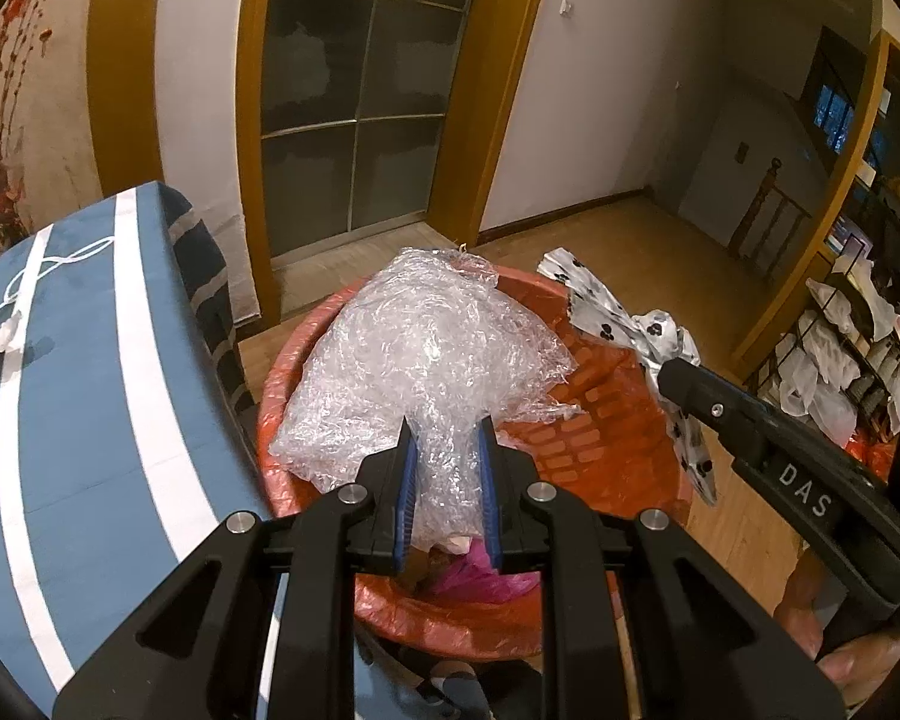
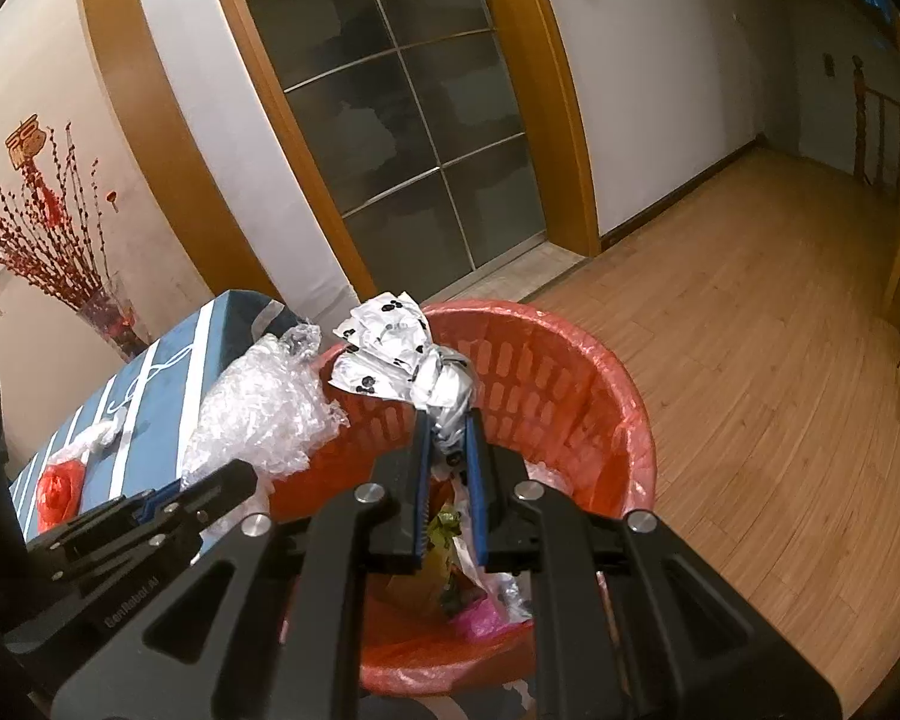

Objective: Collect trash
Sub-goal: 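Carry the bubble wrap in the left tool and paw-print bag in the right over the basket, then open both tools to drop the bubble wrap and paw-print bag into the basket, then move both open tools back over the table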

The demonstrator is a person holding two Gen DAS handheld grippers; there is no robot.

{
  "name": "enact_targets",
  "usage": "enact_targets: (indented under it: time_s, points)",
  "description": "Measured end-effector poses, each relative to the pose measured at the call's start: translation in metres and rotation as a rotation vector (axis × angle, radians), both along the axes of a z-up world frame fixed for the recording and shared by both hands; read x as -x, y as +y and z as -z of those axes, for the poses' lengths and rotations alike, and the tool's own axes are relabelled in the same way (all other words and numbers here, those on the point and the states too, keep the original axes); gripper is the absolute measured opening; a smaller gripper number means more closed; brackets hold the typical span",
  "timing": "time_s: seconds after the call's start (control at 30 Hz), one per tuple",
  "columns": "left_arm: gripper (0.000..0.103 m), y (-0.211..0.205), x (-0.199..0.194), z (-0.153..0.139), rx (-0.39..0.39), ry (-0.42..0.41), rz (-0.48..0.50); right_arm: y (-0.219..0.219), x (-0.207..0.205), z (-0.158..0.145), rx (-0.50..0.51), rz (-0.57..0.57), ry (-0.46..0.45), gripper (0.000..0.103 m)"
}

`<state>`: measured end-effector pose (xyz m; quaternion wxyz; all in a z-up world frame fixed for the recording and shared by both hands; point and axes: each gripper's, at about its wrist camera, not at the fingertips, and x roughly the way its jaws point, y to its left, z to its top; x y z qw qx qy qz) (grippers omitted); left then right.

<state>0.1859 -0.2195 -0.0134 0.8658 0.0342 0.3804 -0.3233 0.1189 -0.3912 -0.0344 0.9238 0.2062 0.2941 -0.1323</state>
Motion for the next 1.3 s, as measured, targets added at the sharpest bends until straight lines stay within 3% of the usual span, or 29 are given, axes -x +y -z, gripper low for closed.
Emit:
enact_targets:
  time_s: [0.2,0.33,0.47,0.7,1.03,1.3]
  points:
    - [0.019,-0.004,-0.003,0.006,-0.008,0.013,0.004,-0.007,-0.004,0.003,-0.015,0.004,-0.001,0.016]
    - [0.033,-0.002,-0.004,0.01,-0.019,0.019,-0.009,-0.011,-0.002,0.005,-0.023,0.013,0.004,0.024]
    - [0.036,0.003,-0.007,0.015,-0.027,0.034,-0.026,-0.014,-0.002,0.009,-0.031,0.026,0.014,0.029]
    - [0.051,0.016,-0.007,0.018,-0.056,0.023,-0.07,-0.013,-0.001,0.012,-0.031,0.034,0.022,0.038]
    - [0.069,0.055,-0.015,0.017,-0.09,-0.002,-0.152,0.003,-0.003,0.011,-0.016,0.014,0.036,0.048]
    - [0.077,0.116,-0.022,0.006,-0.101,-0.041,-0.263,0.031,-0.011,0.008,0.004,-0.036,0.046,0.058]
